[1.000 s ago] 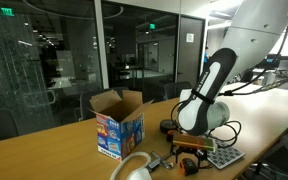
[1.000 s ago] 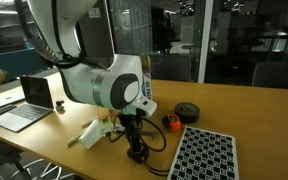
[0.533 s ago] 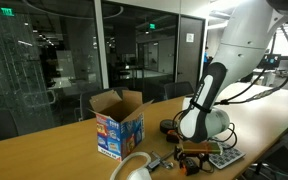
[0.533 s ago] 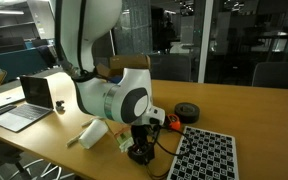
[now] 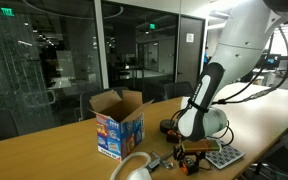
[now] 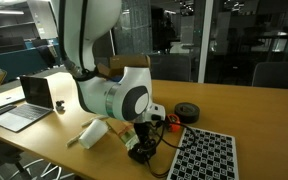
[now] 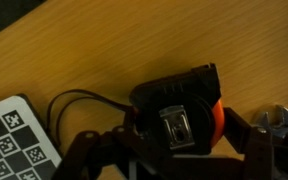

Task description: Put the measuring tape closest to you in the box

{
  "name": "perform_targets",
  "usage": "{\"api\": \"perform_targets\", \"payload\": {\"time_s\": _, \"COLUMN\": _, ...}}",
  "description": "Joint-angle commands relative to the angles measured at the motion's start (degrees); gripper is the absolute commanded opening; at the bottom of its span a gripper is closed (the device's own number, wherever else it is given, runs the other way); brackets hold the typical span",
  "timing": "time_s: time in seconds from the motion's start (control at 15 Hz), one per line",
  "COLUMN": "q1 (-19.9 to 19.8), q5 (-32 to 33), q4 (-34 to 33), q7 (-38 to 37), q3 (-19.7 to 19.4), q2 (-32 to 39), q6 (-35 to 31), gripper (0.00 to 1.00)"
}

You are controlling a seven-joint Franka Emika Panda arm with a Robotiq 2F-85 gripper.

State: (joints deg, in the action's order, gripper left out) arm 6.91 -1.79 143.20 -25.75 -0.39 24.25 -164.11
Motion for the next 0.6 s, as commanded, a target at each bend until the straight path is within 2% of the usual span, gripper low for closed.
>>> {"api": "perform_targets", "payload": {"time_s": 0.0, "q1": 0.9, "q5": -2.2, "q4": -1.9, "q7": 1.8, "q3": -0.4, "q2": -0.3, "q6": 2.3, "gripper": 0.6}}
{"api": "perform_targets", "payload": {"time_s": 0.07, "q1": 1.0, "q5": -2.3, "q4": -2.0, "q7": 1.3, "q3": -0.7, "q2": -1.4, "q6": 4.4, "gripper": 0.6}}
{"api": "perform_targets", "payload": {"time_s": 0.33, "q1": 4.9, "q5": 2.1, "q4": -3.0, "q7": -4.6, "q3": -5.8, "q2": -10.6, "q6": 15.0, "gripper": 0.6}}
{"api": "perform_targets", "payload": {"time_s": 0.53, "q1": 6.4, "q5": 10.1, "q4": -5.6, "q7": -12.1, "q3": -8.0, "q2": -16.8, "q6": 21.7, "gripper": 0.6}}
